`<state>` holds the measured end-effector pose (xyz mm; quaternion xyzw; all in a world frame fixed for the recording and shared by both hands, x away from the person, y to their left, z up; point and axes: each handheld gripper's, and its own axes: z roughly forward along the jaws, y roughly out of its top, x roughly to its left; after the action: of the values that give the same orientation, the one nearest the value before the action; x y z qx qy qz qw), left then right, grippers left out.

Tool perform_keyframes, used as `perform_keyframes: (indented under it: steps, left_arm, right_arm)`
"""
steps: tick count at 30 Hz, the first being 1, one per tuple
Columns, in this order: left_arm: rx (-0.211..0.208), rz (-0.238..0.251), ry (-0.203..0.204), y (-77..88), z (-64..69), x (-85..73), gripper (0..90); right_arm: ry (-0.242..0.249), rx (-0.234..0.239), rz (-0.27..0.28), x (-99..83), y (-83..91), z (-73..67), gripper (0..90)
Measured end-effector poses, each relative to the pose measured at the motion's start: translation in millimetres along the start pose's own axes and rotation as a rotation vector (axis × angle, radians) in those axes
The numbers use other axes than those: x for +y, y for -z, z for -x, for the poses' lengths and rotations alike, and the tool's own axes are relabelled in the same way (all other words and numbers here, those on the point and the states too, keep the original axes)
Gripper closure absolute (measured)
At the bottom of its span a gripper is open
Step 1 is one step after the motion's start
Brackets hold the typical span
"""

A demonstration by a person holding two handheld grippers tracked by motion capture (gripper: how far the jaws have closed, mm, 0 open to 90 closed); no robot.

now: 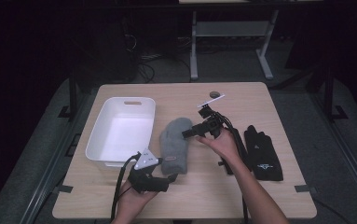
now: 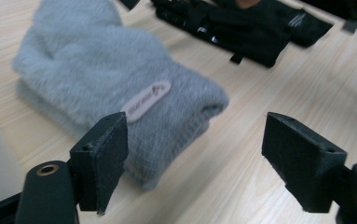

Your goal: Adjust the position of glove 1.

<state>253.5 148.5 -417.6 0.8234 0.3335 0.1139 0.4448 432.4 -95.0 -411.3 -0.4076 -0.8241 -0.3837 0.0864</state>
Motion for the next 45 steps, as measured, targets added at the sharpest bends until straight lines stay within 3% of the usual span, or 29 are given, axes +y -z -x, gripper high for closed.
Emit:
perform_keyframes:
  steps: [4, 5, 7, 9, 10, 11, 12, 13, 17, 27, 30, 31, 32, 34, 38, 44, 45]
  left_arm:
    - [0.004, 0.003, 0.001, -4.6, -2.0, 6.8, 23.3]
    - [0.0, 0.006, 0.01, -7.3, -2.4, 8.2, 23.5]
    - [-0.002, 0.001, 0.006, -8.8, -2.9, 8.6, 23.6]
    - [-0.016, -0.019, 0.014, -13.6, -3.5, 7.1, 23.7]
    - [-0.016, -0.019, 0.014, -13.6, -3.5, 7.1, 23.7]
    - [-0.016, -0.028, 0.012, -15.0, -4.2, 5.8, 23.7]
    - [-0.016, -0.028, 0.012, -15.0, -4.2, 5.8, 23.7]
    - [-0.022, -0.032, 0.014, -15.4, -5.5, 5.5, 23.7]
    - [-0.022, -0.037, 0.011, -16.6, -5.5, 5.1, 23.7]
    - [-0.029, -0.041, 0.006, -17.5, -6.7, 4.8, 23.7]
    - [-0.029, -0.042, 0.005, -17.3, -6.6, 4.8, 23.7]
    - [-0.031, -0.04, 0.007, -17.5, -6.8, 5.2, 23.7]
    - [-0.031, -0.04, 0.007, -17.5, -6.8, 5.2, 23.7]
    - [-0.031, -0.044, 0.003, -17.3, -7.0, 5.3, 23.6]
    - [-0.03, -0.041, 0.005, -17.6, -6.5, 5.0, 23.5]
    - [-0.029, -0.039, 0.003, -18.4, -6.1, 5.1, 23.3]
    - [-0.028, -0.04, 0.003, -18.5, -6.0, 5.1, 23.2]
  right_arm:
    - [-0.025, -0.001, 0.005, 7.1, -4.5, 6.6, 31.9]
    - [-0.044, -0.018, -0.029, 10.3, -9.1, 10.7, 31.9]
    - [-0.048, -0.029, -0.042, 10.9, -10.9, 12.8, 32.0]
    - [-0.055, -0.016, -0.043, 11.8, -13.6, 19.0, 44.1]
    - [-0.055, -0.016, -0.043, 11.8, -13.6, 19.0, 44.1]
    - [-0.054, -0.031, -0.051, 12.8, -15.1, 21.2, 52.5]
    - [-0.054, -0.031, -0.051, 12.8, -15.1, 21.2, 52.5]
    - [-0.061, -0.026, -0.062, 13.9, -17.0, 23.8, 60.4]
    - [-0.064, -0.015, -0.038, 14.8, -18.0, 27.2, 72.0]
    - [-0.037, -0.057, 0.025, 22.0, -15.4, 22.7, 80.0]
    - [-0.027, -0.06, 0.067, 25.2, -11.1, 20.0, 72.7]
    - [-0.055, -0.053, 0.036, 26.3, -13.2, 19.3, 54.6]
    - [-0.055, -0.053, 0.036, 26.3, -13.2, 19.3, 54.6]
    - [-0.085, -0.032, -0.019, 23.4, -21.2, 22.1, 37.1]
    - [-0.11, 0.014, -0.042, 20.8, -28.4, 23.9, 31.1]
    - [-0.113, 0.025, -0.068, 22.3, -41.7, 23.6, 28.2]
    - [-0.138, 0.04, -0.07, 21.3, -45.9, 26.3, 27.6]
